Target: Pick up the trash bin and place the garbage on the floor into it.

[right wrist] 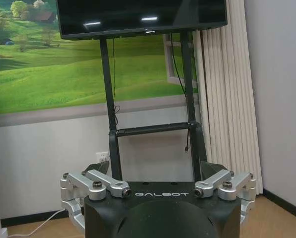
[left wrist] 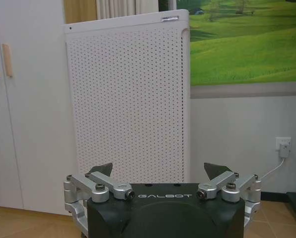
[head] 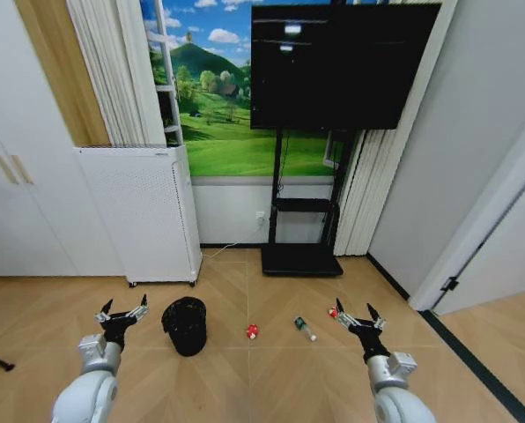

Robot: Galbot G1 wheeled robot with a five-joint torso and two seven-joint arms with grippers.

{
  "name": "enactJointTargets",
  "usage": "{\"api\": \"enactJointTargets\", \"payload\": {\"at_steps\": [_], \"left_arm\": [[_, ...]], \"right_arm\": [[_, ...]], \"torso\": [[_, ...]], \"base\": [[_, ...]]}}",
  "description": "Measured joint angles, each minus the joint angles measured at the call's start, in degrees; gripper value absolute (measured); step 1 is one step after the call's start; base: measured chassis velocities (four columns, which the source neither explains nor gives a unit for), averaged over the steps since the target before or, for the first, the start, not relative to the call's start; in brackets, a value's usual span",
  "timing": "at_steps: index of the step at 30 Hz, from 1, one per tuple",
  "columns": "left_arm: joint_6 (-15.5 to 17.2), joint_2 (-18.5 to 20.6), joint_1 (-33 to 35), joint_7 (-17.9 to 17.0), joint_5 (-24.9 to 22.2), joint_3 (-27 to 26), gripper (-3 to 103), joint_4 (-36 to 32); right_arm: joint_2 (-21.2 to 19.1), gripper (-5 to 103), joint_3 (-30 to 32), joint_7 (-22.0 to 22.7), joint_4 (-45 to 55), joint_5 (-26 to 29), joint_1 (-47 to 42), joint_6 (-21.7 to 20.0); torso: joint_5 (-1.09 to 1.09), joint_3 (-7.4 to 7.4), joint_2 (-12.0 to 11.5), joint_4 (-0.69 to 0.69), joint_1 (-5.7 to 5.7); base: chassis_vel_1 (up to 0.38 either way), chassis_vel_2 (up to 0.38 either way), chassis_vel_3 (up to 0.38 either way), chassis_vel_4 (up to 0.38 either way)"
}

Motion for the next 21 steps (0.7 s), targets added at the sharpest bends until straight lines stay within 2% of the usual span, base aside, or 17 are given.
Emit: {"api": "enactJointTargets", "payload": {"at_steps": [2, 5, 8, 9, 10, 12, 13, 15, 16, 17, 21], "left_arm": [[0.0, -0.1, 0.0, 0.0, 0.2, 0.1, 100, 0.0], [0.0, -0.2, 0.0, 0.0, 0.3, 0.1, 100, 0.2], [0.0, -0.3, 0.0, 0.0, 0.4, 0.1, 100, 0.2], [0.0, -0.3, 0.0, 0.0, 0.4, 0.1, 100, 0.2], [0.0, -0.3, 0.0, 0.0, 0.4, 0.1, 100, 0.2], [0.0, -0.3, -0.1, 0.0, 0.4, 0.2, 100, 0.3], [-0.1, -0.3, -0.2, 0.0, 0.4, 0.2, 100, 0.3], [-0.1, -0.3, -0.3, 0.0, 0.4, 0.2, 100, 0.3], [-0.1, -0.3, -0.3, 0.0, 0.4, 0.2, 100, 0.3], [-0.1, -0.3, -0.3, 0.0, 0.4, 0.2, 100, 0.3], [-0.1, -0.3, -0.3, 0.0, 0.5, 0.2, 100, 0.4]], "right_arm": [[0.0, 100, 0.1, 0.0, -0.1, 0.0, 0.0, 0.1], [0.2, 100, 0.0, 0.6, -0.3, 0.1, 0.1, 1.0], [0.2, 100, 0.0, 0.9, -0.4, 0.1, 0.1, 1.0], [0.3, 100, -0.1, 1.2, -0.5, 0.0, 0.3, 1.1], [0.3, 100, -0.1, 1.4, -0.5, 0.0, 0.4, 1.1], [0.3, 100, -0.1, 1.5, -0.6, -0.1, 0.6, 1.1], [0.3, 100, 0.0, 1.5, -0.7, -0.4, 0.6, 1.2], [0.3, 100, 0.1, 1.6, -0.8, -0.9, 0.7, 1.1], [0.3, 100, 0.1, 2.2, -0.9, -1.2, 0.8, 0.6], [0.3, 100, 0.1, 2.2, -0.9, -1.2, 0.8, 0.6], [0.2, 100, 0.2, 2.8, -1.2, -1.3, 0.8, 0.1]], "torso": [[0.11, 0.0, 0.0, 0.02, 0.0], [-0.01, 0.0, 0.0, 0.02, 0.0], [0.07, 0.0, 0.0, -0.01, 0.0], [0.11, 0.02, 0.0, 0.03, 0.03], [0.01, 0.02, 0.0, 0.01, 0.03], [0.03, 0.02, 0.0, 0.01, 0.04], [0.09, 0.02, 0.0, 0.0, 0.05], [0.05, 0.02, 0.0, 0.0, 0.05], [0.05, 0.01, 0.0, 0.05, 0.03], [0.05, 0.01, 0.0, 0.05, 0.03], [0.04, -0.02, 0.0, 0.0, -0.04]], "base": [[-0.351, 0.339, 0.355, -0.374], [-0.366, 0.348, 0.357, -0.364], [-0.343, 0.361, 0.365, -0.351], [-0.291, 0.313, 0.318, -0.319], [-0.291, 0.313, 0.267, -0.279], [-0.271, 0.273, 0.194, -0.242], [-0.136, 0.169, 0.12, -0.059], [-0.136, 0.141, 0.075, -0.059], [-0.069, 0.05, 0.091, -0.02], [-0.069, 0.05, 0.091, -0.02], [0.004, 0.013, 0.002, 0.005]]}}
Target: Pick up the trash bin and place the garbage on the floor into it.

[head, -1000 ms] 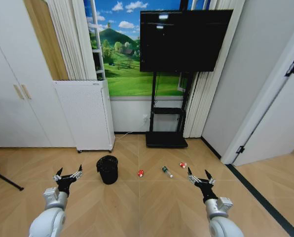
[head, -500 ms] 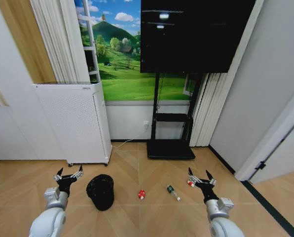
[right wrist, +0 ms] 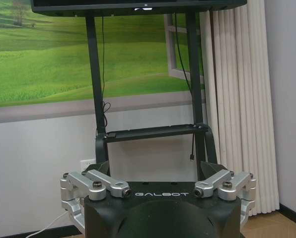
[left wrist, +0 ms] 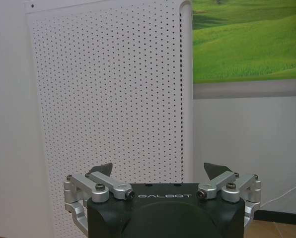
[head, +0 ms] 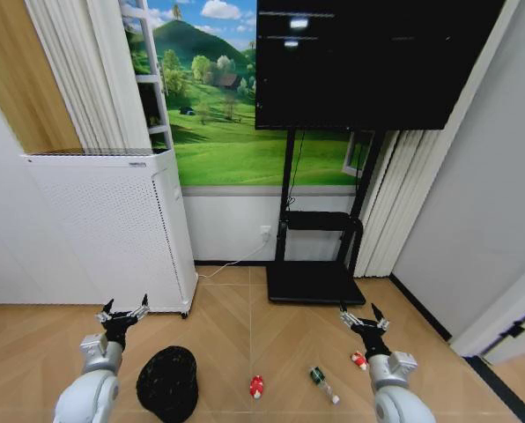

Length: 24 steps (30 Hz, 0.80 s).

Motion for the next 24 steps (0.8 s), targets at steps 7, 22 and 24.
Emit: {"api": "enactJointTargets", "payload": {"at_steps": [7, 22, 24], "left_arm": [[0.0, -0.1, 0.0, 0.0, 0.1, 0.1, 100, 0.1], [-0.1, -0.2, -0.4, 0.1, 0.9, 0.4, 100, 0.5], [0.0, -0.2, -0.2, 0.0, 0.8, 0.5, 100, 0.5]], "right_arm": [[0.0, 100, -0.1, 0.1, -0.2, 0.0, 0.2, 0.1], [0.1, 100, -0.4, 2.1, -0.8, -1.6, 0.8, 0.9], [0.1, 100, -0.4, 2.1, -0.9, -1.6, 0.8, 1.0]], "torso": [[0.01, 0.01, 0.0, 0.0, 0.0], [-0.02, 0.03, 0.0, -0.01, 0.06], [0.02, 0.01, 0.0, 0.0, 0.03]], "base": [[-0.07, 0.06, 0.056, -0.071], [-0.167, 0.167, 0.172, -0.153], [0.012, -0.013, -0.066, 0.0]]}}
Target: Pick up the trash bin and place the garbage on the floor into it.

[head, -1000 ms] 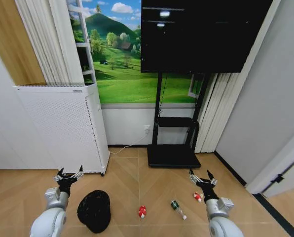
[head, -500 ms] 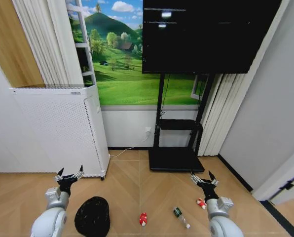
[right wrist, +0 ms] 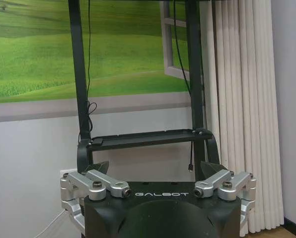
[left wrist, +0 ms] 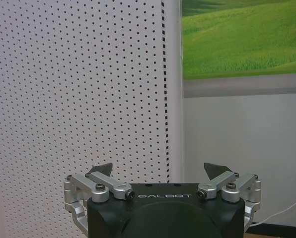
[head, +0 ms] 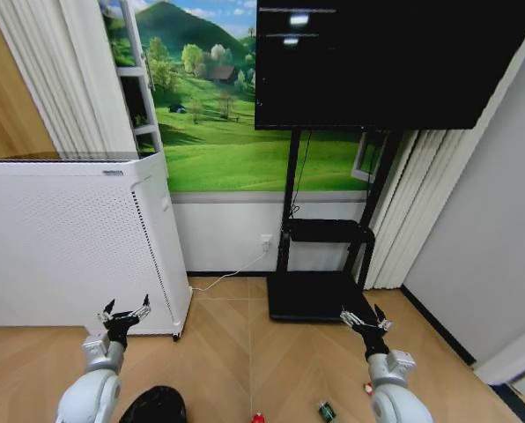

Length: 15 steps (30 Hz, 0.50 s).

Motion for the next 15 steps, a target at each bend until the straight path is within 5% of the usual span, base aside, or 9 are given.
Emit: {"api": "enactJointTargets", "payload": {"at_steps": [15], "left_arm": [[0.8, 0.0, 0.7, -0.1, -2.9, 0.1, 100, -0.9]], "right_arm": [[0.2, 100, 0.1, -0.2, 0.0, -0.3, -0.4, 0.2]], "torso": [[-0.01, 0.01, 0.0, 0.01, 0.01]], "base": [[0.022, -0.016, -0.016, 0.016]]}}
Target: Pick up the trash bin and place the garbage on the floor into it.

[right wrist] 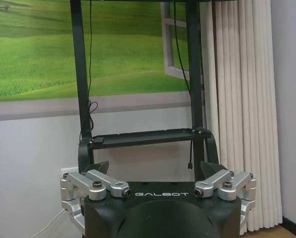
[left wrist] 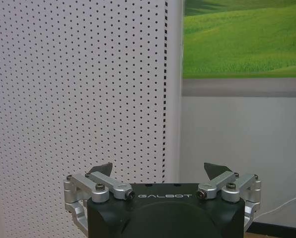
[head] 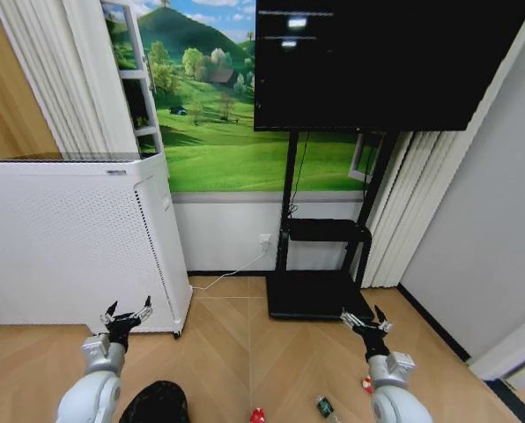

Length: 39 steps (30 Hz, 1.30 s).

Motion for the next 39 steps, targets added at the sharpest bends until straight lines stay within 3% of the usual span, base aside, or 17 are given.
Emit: {"api": "enactJointTargets", "payload": {"at_steps": [11, 39], "left_arm": [[-1.0, 0.0, 0.2, -0.3, -0.4, -0.3, 100, -0.1], [-1.2, 0.0, 0.3, 0.1, -0.4, -0.4, 100, -0.3]], "right_arm": [[0.4, 100, 0.1, -0.1, 0.5, -0.4, -0.8, 0.1], [0.8, 100, 0.1, -0.1, 0.5, -0.8, -0.9, 0.7]], "torso": [[0.0, -0.11, -0.2, 0.0, -0.05], [0.0, -4.27, -7.0, 0.0, -2.73]], "base": [[0.0, 0.0, 0.0, 0.0], [0.0, 0.0, 0.0, 0.0]]}}
